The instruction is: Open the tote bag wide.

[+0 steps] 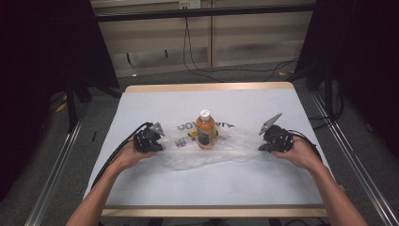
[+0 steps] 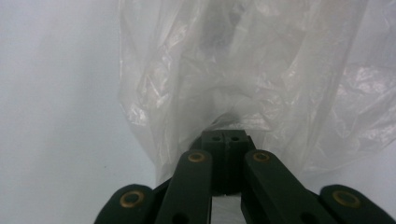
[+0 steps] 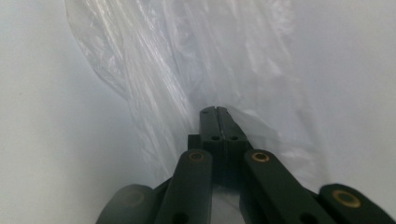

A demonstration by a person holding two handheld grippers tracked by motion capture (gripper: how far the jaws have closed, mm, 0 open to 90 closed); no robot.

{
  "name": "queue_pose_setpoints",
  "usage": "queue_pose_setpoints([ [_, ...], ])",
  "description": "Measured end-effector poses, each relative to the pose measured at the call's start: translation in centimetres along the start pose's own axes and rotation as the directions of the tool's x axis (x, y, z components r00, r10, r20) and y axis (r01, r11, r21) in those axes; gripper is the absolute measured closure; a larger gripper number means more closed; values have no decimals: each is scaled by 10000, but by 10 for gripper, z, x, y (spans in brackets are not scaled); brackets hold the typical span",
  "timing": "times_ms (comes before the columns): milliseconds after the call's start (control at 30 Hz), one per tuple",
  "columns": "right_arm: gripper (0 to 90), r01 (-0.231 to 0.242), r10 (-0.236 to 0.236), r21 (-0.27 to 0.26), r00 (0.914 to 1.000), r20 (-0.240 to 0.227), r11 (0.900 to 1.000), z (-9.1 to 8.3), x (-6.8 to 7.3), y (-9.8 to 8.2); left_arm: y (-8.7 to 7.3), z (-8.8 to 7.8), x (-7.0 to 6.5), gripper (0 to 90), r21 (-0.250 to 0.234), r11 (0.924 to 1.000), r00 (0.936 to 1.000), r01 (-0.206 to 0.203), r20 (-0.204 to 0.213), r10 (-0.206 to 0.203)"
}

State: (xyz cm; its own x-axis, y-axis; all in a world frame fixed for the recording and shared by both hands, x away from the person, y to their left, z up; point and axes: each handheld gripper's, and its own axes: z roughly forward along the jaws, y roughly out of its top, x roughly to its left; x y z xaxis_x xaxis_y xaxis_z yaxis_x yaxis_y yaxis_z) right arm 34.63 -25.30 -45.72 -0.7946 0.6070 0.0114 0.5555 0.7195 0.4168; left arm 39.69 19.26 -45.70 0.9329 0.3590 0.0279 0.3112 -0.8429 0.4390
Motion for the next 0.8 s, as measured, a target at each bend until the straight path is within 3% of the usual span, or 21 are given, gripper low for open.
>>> queue_pose_setpoints([
  [267,900,45,-45,39,9999,159,10000,-2,-1,-5,-3,-1,2,900,-159,9998,9996,-70,258,74],
  [333,900,-120,119,96,9998,129,9999,-2,-1,-4,-3,0,2,900,-341,9994,9997,88,217,-81],
  [400,900,-170,171,-95,9998,128,9998,-2,-2,-4,-6,0,5,900,-818,9951,9975,547,489,-508],
  [433,900,-246,248,-180,9997,73,9995,-2,-4,-4,-6,0,5,900,-818,9951,9975,547,489,-508],
  [500,900,-407,397,-725,9991,-140,9965,-4,-6,-4,-8,-3,5,900,-1517,9848,9948,846,699,-747],
  [567,900,-615,585,-1185,9979,-284,9910,-9,-6,-2,-8,-6,4,900,-1770,9804,9942,860,787,-730],
  [600,900,-545,503,-1434,9982,-326,9882,-10,-7,-2,-8,-10,1,900,-2286,9687,9925,963,962,-759],
  [633,900,-545,503,-1434,9982,-326,9882,-10,-7,-2,-8,-10,1,900,-2286,9687,9925,963,962,-759],
  [667,900,-627,521,-2031,9970,-572,9772,-14,-7,1,-7,-16,-5,900,-2640,9603,9937,903,883,-691],
  [700,900,-656,526,-2231,9966,-639,9726,-15,-5,2,-6,-19,-8,900,-2789,9562,9940,884,862,-668],
  [800,900,-559,407,-2473,9970,-661,9673,-17,-1,8,-2,-28,-17,900,-3066,9497,9953,646,885,-391],
])
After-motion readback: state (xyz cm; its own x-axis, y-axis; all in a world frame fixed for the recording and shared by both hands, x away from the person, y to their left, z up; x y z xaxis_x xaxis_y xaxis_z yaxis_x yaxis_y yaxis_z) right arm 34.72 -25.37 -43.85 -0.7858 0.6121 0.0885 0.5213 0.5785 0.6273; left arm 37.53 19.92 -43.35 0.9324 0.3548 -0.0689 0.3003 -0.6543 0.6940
